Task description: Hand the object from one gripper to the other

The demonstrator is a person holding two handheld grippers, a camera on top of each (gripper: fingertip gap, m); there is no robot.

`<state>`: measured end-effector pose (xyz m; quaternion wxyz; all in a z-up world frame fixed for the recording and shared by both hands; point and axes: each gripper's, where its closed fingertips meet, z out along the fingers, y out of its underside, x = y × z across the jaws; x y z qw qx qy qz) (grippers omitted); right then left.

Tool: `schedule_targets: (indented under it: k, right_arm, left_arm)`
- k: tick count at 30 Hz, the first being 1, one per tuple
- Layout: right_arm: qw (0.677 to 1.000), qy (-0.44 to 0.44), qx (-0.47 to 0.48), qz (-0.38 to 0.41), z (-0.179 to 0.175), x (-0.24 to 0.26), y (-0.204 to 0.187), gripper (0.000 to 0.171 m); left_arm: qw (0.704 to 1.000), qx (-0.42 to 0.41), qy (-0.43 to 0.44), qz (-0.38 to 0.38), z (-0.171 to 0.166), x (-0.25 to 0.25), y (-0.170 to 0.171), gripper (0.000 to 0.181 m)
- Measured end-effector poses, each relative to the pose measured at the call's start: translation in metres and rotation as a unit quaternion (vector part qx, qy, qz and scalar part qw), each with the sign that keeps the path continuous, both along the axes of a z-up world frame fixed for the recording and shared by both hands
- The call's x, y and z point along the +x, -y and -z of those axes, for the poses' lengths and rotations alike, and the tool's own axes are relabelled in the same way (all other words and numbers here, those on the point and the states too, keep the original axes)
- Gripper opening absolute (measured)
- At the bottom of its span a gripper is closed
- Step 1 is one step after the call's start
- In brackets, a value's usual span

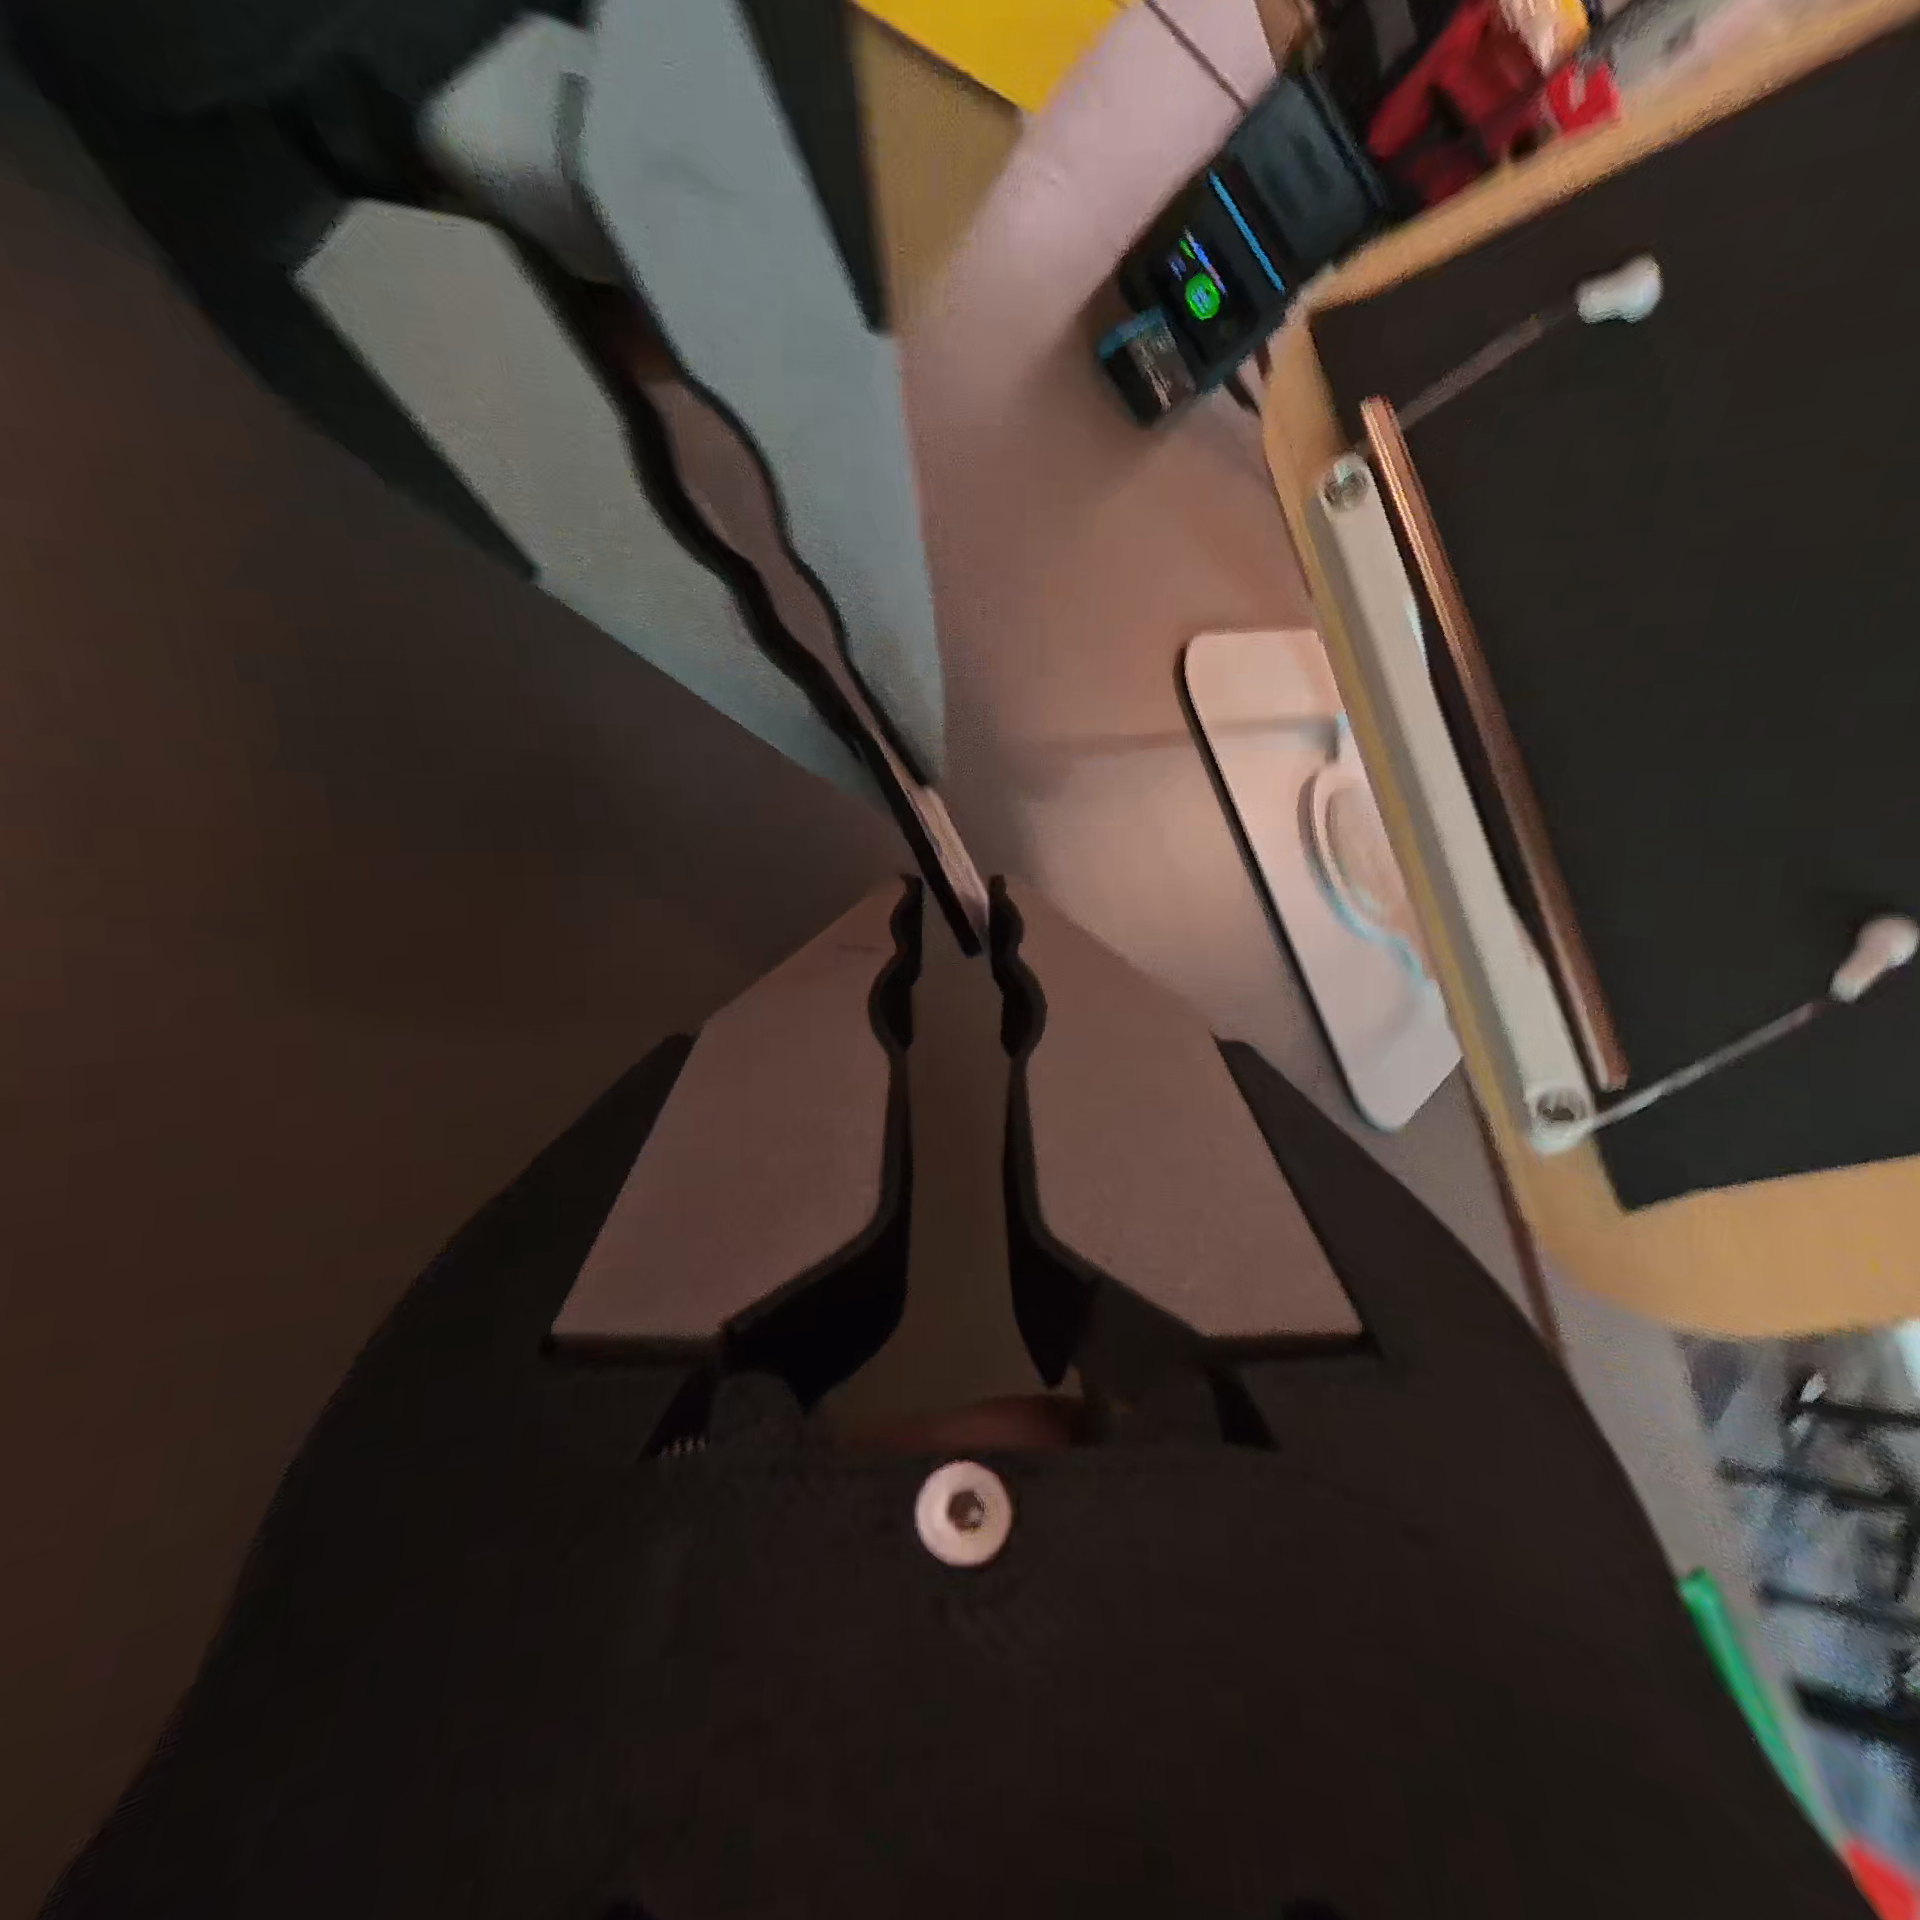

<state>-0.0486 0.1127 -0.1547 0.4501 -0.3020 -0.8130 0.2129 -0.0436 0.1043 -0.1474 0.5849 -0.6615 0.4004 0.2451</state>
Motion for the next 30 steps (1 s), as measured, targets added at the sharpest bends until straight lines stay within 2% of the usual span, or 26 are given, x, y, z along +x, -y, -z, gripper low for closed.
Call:
schedule_targets:
  k: [3, 5, 8, 11, 13, 16, 17, 18, 21, 22, 24, 27, 30]
  right_arm:
    - [0.994, 0.012, -0.096, 0.05, -0.005, -0.002, -0.017, 0.023]
    - [0.975, 0.022, -0.209, 0.079, -0.011, -0.004, -0.025, 0.03]
    - [0.909, 0.053, -0.407, 0.077, -0.02, -0.005, -0.021, 0.034]
    - [0.825, 0.063, -0.562, 0.002, -0.047, -0.001, -0.002, 0.036]
    - [0.8, 0.064, -0.597, -0.005, -0.053, -0.001, 0.0, 0.032]
    - [0.779, 0.084, -0.621, 0.0, -0.047, -0.003, 0.001, 0.032]
    - [0.769, 0.088, -0.633, -0.006, -0.048, -0.003, 0.003, 0.027]
    - [0.757, 0.091, -0.647, -0.014, -0.05, -0.003, 0.004, 0.013]
    - [0.728, 0.1, -0.678, -0.027, -0.052, 0.0, 0.004, 0.007]
    - [0.73, 0.103, -0.675, -0.024, -0.05, 0.001, 0.002, 0.001]
    - [0.754, 0.074, -0.652, -0.003, -0.049, 0.0, -0.009, 0.0]
    - [0.812, 0.027, -0.582, 0.032, -0.051, 0.001, -0.028, 0.0]
    - [0.878, -0.008, -0.478, 0.028, -0.052, 0.002, -0.027, 0.0]
  left_arm:
    - [0.997, 0.051, -0.037, -0.043, -0.015, -0.015, -0.003, 0.0]
    - [0.99, 0.095, -0.069, -0.073, -0.028, -0.025, -0.003, 0.0]
    - [0.982, 0.124, -0.11, -0.096, -0.036, -0.029, -0.003, 0.0]
    - [0.975, 0.138, -0.143, -0.1, -0.037, -0.026, -0.004, 0.0]
    - [0.971, 0.157, -0.16, -0.089, -0.041, -0.02, -0.003, 0.0]
    - [0.961, 0.174, -0.195, -0.087, -0.044, -0.013, -0.003, 0.0]
    - [0.958, 0.175, -0.209, -0.085, -0.043, -0.01, -0.004, 0.0]
    - [0.955, 0.176, -0.222, -0.082, -0.042, -0.008, -0.004, 0.0]
    - [0.954, 0.174, -0.232, -0.082, -0.039, -0.005, -0.006, 0.002]
    - [0.961, 0.16, -0.212, -0.08, -0.034, -0.006, -0.007, 0.008]
    - [0.975, 0.143, -0.152, -0.071, -0.031, -0.006, -0.007, 0.0]
    - [0.995, 0.089, 0.046, -0.02, -0.032, -0.002, -0.002, 0.007]
    - [0.981, 0.044, 0.189, -0.013, -0.034, -0.013, -0.002, 0.015]
